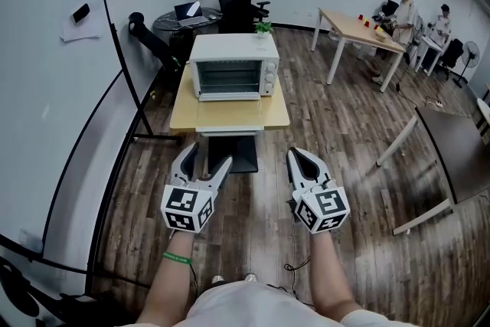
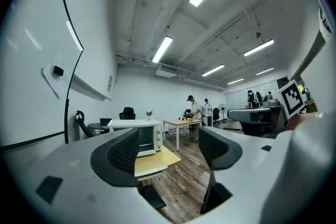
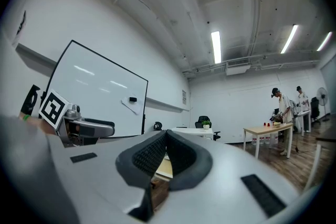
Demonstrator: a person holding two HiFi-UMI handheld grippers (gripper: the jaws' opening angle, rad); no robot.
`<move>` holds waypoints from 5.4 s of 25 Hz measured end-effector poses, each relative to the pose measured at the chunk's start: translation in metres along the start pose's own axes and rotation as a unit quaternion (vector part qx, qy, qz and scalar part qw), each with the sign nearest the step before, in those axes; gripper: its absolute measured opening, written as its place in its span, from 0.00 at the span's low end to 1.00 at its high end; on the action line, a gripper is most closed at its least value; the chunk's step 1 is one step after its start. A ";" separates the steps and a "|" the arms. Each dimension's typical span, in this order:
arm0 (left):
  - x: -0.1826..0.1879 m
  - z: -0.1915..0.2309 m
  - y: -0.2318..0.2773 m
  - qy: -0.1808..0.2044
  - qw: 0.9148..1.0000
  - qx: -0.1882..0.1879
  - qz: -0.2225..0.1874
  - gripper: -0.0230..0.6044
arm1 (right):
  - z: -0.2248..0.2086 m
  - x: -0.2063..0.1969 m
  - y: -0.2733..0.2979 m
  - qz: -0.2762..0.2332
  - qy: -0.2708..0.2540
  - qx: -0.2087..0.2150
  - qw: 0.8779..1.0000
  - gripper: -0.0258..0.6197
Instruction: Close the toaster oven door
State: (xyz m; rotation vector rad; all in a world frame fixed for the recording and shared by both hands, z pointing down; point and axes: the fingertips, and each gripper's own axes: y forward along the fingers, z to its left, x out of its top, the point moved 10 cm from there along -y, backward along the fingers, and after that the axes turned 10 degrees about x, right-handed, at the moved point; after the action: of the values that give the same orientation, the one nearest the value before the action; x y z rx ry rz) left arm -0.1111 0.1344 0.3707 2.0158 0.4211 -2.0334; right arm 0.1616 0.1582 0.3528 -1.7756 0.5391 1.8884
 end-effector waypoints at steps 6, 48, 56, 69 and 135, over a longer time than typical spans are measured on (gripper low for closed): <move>0.003 -0.004 0.019 0.012 1.000 0.011 -0.001 0.56 | -0.021 -0.002 0.007 -0.002 -0.008 0.006 1.000 0.04; -0.017 0.144 0.331 0.007 1.000 -0.022 0.018 0.56 | -0.193 -0.030 0.289 0.029 -0.017 -0.033 0.999 0.04; -0.025 0.132 0.347 0.004 0.999 0.007 0.031 0.56 | -0.217 -0.046 0.294 0.039 0.002 -0.010 0.999 0.04; -0.093 0.135 0.355 -0.007 0.993 0.051 0.106 0.56 | -0.232 -0.066 0.301 0.061 0.015 0.013 0.998 0.04; -0.396 0.126 0.306 -0.704 0.670 0.210 0.105 0.25 | -0.250 -0.107 0.278 0.167 0.016 -0.005 0.986 0.04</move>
State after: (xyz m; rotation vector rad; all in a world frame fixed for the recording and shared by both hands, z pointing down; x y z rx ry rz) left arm -0.1083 -0.2071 0.7573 0.0398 -0.6132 -2.8516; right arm 0.2004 -0.2212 0.4275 -1.8147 0.8877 2.0851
